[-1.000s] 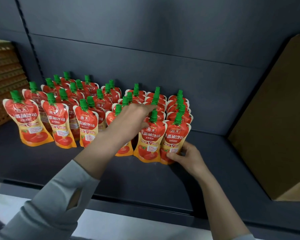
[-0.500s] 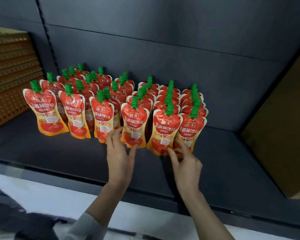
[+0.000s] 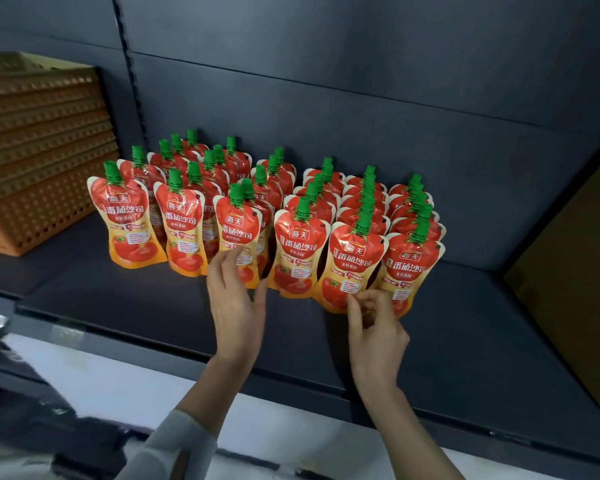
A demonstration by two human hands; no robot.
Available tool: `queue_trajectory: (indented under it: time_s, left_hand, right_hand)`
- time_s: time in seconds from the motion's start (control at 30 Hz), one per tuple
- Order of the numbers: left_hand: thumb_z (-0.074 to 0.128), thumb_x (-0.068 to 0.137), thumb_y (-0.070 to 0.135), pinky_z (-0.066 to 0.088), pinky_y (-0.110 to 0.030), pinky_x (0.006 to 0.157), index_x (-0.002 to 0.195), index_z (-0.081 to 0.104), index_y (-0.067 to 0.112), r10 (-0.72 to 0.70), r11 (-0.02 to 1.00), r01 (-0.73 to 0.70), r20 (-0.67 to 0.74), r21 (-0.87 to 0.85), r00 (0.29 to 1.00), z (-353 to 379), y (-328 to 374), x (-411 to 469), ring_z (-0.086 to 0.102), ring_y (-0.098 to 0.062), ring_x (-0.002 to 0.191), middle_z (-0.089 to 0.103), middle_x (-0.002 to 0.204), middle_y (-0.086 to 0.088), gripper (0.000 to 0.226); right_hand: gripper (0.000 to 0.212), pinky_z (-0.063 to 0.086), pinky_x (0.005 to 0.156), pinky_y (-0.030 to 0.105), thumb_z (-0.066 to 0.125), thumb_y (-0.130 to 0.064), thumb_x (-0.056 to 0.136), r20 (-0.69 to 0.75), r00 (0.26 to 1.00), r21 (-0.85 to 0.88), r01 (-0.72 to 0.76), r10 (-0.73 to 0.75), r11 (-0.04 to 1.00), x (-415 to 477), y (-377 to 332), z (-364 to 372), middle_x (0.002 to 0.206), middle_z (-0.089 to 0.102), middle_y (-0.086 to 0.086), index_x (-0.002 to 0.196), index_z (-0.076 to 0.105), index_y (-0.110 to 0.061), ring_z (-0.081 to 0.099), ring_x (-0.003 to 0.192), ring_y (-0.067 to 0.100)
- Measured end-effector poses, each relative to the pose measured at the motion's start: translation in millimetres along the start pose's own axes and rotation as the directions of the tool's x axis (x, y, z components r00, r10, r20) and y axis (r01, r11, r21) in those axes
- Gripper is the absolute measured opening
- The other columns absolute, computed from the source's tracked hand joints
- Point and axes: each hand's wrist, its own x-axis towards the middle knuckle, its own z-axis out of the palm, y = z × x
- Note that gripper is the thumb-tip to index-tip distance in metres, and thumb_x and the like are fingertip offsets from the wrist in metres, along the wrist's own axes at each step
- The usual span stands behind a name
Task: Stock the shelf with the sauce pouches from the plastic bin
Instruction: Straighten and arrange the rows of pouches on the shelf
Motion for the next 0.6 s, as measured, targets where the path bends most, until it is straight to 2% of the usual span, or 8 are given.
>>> queue_trajectory:
  time_s: [0.07, 0.1, 0.17, 0.23, 0.3, 0.43, 0.6]
  left_hand:
    - [0.073, 0.083, 0.012, 0.046, -0.049, 0.101, 0.14, 0.037, 0.008, -0.036, 0.999, 0.036, -0.006, 0.02, 0.999, -3.6, -10.5, 8.7, 0.038, -0.028, 0.133, 0.037, 0.141, -0.013, 0.068]
    - [0.073, 0.083, 0.013, 0.044, -0.05, 0.104, 0.141, 0.034, 0.008, -0.056, 0.998, 0.056, 0.008, 0.027, 0.998, -4.1, -14.9, 12.7, 0.036, -0.029, 0.135, 0.035, 0.143, -0.014, 0.07]
    - [0.072, 0.085, 0.015, 0.041, -0.049, 0.107, 0.145, 0.029, 0.009, -0.085, 0.996, 0.084, 0.043, 0.037, 0.995, -4.3, -21.7, 19.4, 0.033, -0.028, 0.137, 0.033, 0.146, -0.014, 0.074]
    - [0.07, 0.086, 0.017, 0.041, -0.049, 0.107, 0.147, 0.026, 0.011, -0.109, 0.993, 0.106, 0.074, 0.042, 0.991, -3.0, -27.2, 24.2, 0.033, -0.028, 0.138, 0.034, 0.147, -0.012, 0.076]
    - [0.07, 0.087, 0.019, 0.041, -0.05, 0.106, 0.148, 0.024, 0.012, -0.133, 0.991, 0.129, 0.096, 0.048, 0.986, -1.5, -31.8, 27.1, 0.035, -0.027, 0.137, 0.036, 0.147, -0.011, 0.077]
    - [0.073, 0.084, 0.018, 0.045, -0.051, 0.102, 0.146, 0.03, 0.01, -0.147, 0.988, 0.14, 0.105, 0.071, 0.984, 0.3, -36.0, 31.4, 0.041, -0.029, 0.132, 0.041, 0.141, -0.012, 0.076]
    - [0.078, 0.078, 0.018, 0.047, -0.045, 0.099, 0.141, 0.037, 0.011, -0.161, 0.986, 0.157, 0.091, 0.052, 0.983, 0.2, -34.2, 34.3, 0.045, -0.028, 0.127, 0.044, 0.134, -0.011, 0.075]
  right_hand:
    - [0.016, 0.053, 0.058, 0.025, 0.074, -0.021, 0.088, 0.059, 0.994, -0.017, 0.095, -0.094, 0.995, -2.1, -11.8, 8.9, 0.08, 0.07, -0.007, 0.101, 0.069, -0.012, 0.064, 0.066, 0.007]
    - [0.024, 0.053, 0.061, 0.024, 0.072, -0.025, 0.089, 0.114, 0.988, -0.032, 0.106, -0.101, 0.994, -0.1, -17.9, 15.3, 0.083, 0.071, -0.005, 0.109, 0.069, -0.013, 0.066, 0.069, 0.008]
    - [0.041, 0.055, 0.068, 0.028, 0.066, -0.035, 0.093, 0.205, 0.977, -0.073, 0.082, -0.065, 0.994, 4.9, -26.8, 30.3, 0.093, 0.072, 0.0, 0.127, 0.061, -0.014, 0.068, 0.079, 0.014]
    - [0.049, 0.056, 0.075, 0.033, 0.059, -0.042, 0.095, 0.244, 0.97, -0.115, 0.044, -0.015, 0.992, 9.4, -32.4, 42.9, 0.104, 0.071, 0.004, 0.136, 0.053, -0.016, 0.068, 0.091, 0.02]
    - [0.048, 0.053, 0.076, 0.031, 0.059, -0.042, 0.095, 0.261, 0.964, -0.143, -0.006, 0.043, 0.99, 11.9, -35.7, 50.9, 0.105, 0.071, 0.005, 0.134, 0.053, -0.015, 0.068, 0.094, 0.022]
    - [0.038, 0.045, 0.067, 0.024, 0.066, -0.033, 0.093, 0.273, 0.951, -0.163, -0.105, 0.147, 0.981, 10.4, -43.6, 58.4, 0.087, 0.072, 0.001, 0.125, 0.061, -0.013, 0.069, 0.079, 0.017]
    - [0.035, 0.049, 0.069, 0.025, 0.068, -0.03, 0.092, 0.268, 0.943, -0.165, -0.157, 0.198, 0.974, 7.5, -50.6, 63.9, 0.086, 0.073, -0.001, 0.122, 0.061, -0.013, 0.07, 0.077, 0.015]
